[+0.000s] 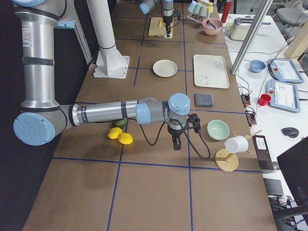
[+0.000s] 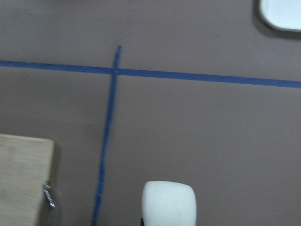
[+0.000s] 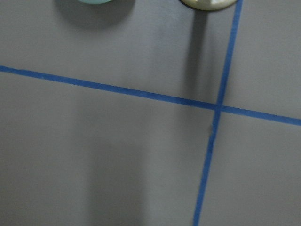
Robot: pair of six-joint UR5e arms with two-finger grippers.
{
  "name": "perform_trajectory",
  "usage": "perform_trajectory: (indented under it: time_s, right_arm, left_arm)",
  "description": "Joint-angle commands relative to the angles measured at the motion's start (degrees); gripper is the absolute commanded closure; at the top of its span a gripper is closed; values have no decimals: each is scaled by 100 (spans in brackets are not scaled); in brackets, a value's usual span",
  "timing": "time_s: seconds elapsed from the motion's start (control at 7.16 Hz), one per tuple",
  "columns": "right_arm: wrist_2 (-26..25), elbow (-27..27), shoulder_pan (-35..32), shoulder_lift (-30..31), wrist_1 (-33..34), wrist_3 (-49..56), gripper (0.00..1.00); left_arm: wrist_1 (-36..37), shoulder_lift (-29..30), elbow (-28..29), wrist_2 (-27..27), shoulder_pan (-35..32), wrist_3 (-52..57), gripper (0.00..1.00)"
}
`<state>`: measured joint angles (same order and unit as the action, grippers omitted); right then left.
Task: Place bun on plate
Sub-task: 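Lift the bun and carry it over the white plate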
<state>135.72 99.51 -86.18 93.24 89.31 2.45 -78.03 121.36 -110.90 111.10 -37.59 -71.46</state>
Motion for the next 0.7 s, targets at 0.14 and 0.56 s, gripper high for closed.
perform_trajectory:
  time_s: [0.14,0.56]
  right_arm:
    - [542,-844,-820,124,-10,871,0]
    - [508,-828,-821,116,-19,836,0]
  left_arm:
    - [-37,1273,1111,-570,708,-806,70]
    - [-484,2066,2097,-974,1244,-1211,70]
